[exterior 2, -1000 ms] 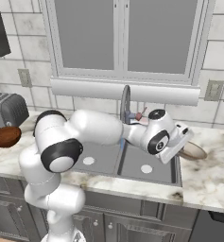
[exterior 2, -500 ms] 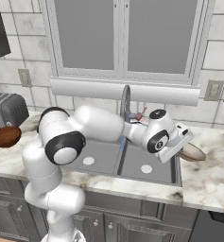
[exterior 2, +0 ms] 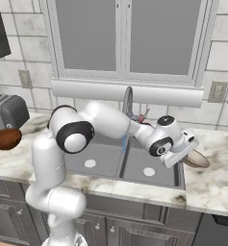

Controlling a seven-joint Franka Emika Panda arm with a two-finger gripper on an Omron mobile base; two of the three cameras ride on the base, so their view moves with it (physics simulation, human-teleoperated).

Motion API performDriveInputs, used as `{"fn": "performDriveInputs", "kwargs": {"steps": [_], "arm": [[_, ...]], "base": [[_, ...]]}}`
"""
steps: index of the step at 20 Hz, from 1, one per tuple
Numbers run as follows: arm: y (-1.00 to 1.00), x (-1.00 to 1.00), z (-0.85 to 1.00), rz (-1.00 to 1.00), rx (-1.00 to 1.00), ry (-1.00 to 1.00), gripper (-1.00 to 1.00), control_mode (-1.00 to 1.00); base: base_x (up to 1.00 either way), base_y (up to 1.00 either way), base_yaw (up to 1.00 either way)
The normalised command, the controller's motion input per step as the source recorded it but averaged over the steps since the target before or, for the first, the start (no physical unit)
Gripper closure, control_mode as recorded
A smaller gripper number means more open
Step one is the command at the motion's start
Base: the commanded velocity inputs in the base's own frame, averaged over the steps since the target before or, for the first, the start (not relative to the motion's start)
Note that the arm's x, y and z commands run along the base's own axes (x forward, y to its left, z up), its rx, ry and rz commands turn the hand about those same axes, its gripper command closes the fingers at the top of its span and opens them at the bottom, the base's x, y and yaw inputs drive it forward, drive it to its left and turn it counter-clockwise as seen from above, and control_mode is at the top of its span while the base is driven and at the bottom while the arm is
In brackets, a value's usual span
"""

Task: Rinse each bowl for a few seconds and place them down in the sink or on the counter.

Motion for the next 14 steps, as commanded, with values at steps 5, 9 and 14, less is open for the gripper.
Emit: {"fn": "performDriveInputs", "kwargs": {"steps": [5,9,14], "arm": [[-0.39,0.04,-0.27,0.0,0.11,0.0,1.0,-1.0],[-0.37,0.05,-0.25,0.0,0.1,0.0,1.0,-1.0],[-0.3,0.08,-0.25,0.0,0.1,0.0,1.0,-1.0]], "base": [[0.0,0.0,0.0],[0.0,0.0,0.0],[0.0,0.0,0.0]]}}
